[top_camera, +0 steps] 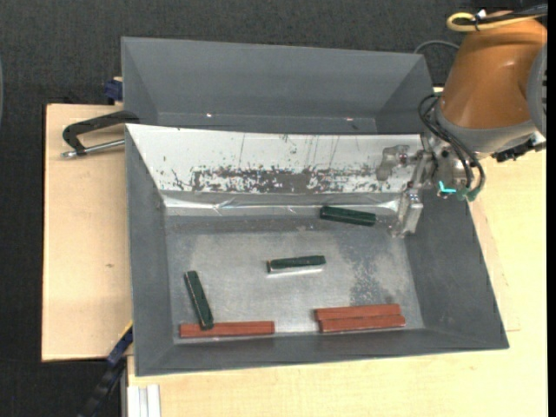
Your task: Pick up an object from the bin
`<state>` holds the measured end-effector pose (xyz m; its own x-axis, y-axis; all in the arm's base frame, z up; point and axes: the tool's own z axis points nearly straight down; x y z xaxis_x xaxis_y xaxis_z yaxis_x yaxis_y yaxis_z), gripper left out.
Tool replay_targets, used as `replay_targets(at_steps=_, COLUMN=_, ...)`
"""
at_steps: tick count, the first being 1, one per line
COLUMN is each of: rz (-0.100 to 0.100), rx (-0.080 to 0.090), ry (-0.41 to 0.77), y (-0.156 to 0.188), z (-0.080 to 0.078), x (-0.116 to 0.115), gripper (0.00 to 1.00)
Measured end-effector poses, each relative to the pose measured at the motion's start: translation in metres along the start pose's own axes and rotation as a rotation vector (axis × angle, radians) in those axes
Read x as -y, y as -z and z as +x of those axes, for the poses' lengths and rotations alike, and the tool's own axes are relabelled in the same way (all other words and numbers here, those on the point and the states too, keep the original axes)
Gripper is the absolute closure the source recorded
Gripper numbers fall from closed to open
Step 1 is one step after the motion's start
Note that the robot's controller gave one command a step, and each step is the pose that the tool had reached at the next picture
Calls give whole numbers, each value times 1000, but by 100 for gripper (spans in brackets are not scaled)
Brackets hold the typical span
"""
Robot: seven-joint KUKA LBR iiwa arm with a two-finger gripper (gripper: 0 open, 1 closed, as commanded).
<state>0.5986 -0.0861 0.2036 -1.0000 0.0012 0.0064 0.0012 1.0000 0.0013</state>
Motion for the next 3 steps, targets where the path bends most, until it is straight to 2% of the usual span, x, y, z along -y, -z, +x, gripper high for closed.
replay_targets(at_steps=1, rz=1, rx=8, ry=1, y=5, z=-2, x=0, gripper=0)
replay_targets(at_steps=2, rz=2, rx=13, ry=43, y=-51, z=11, x=-7, gripper=0)
replay_targets(at_steps=3, rz=2, rx=9, ry=236, y=-116, z=14, x=-29, gripper=0)
